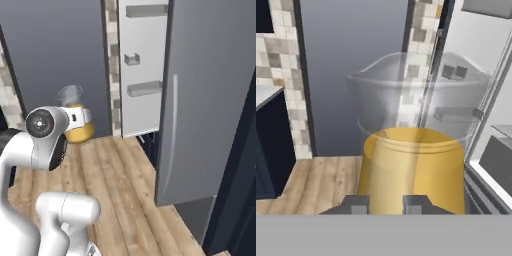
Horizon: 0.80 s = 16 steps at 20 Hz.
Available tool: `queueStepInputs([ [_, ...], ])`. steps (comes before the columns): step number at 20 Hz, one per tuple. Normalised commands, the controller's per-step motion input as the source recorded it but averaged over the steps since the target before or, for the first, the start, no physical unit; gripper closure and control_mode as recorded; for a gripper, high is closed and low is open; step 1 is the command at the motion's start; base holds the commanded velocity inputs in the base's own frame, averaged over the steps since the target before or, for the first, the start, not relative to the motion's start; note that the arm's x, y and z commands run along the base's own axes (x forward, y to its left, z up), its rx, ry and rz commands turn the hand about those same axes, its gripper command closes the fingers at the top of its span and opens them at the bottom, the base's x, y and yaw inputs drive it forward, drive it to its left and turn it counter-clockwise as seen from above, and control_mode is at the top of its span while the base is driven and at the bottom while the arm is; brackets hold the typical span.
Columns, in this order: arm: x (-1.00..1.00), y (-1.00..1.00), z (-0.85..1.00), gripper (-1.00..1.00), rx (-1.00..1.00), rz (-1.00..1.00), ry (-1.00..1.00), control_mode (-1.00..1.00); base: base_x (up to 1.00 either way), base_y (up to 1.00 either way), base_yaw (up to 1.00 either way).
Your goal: Move the lemon and lemon wedge from the top shelf to the second highest shelf to make space. Then, place the pitcher from the counter on the cleared top shelf.
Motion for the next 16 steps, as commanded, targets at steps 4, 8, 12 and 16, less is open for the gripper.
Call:
queueStepInputs([
  [4,0.0,0.0,0.0,1.0,0.0,0.0,0.0,1.0,0.51,0.67,0.04],
  [8,0.0,0.0,0.0,1.0,0.0,0.0,0.0,1.0,0.54,0.25,-0.19],
  [12,0.0,0.0,0.0,1.0,0.0,0.0,0.0,1.0,0.48,0.01,-0.34],
  [16,0.0,0.0,0.0,1.0,0.0,0.0,0.0,1.0,0.37,0.0,-0.42],
])
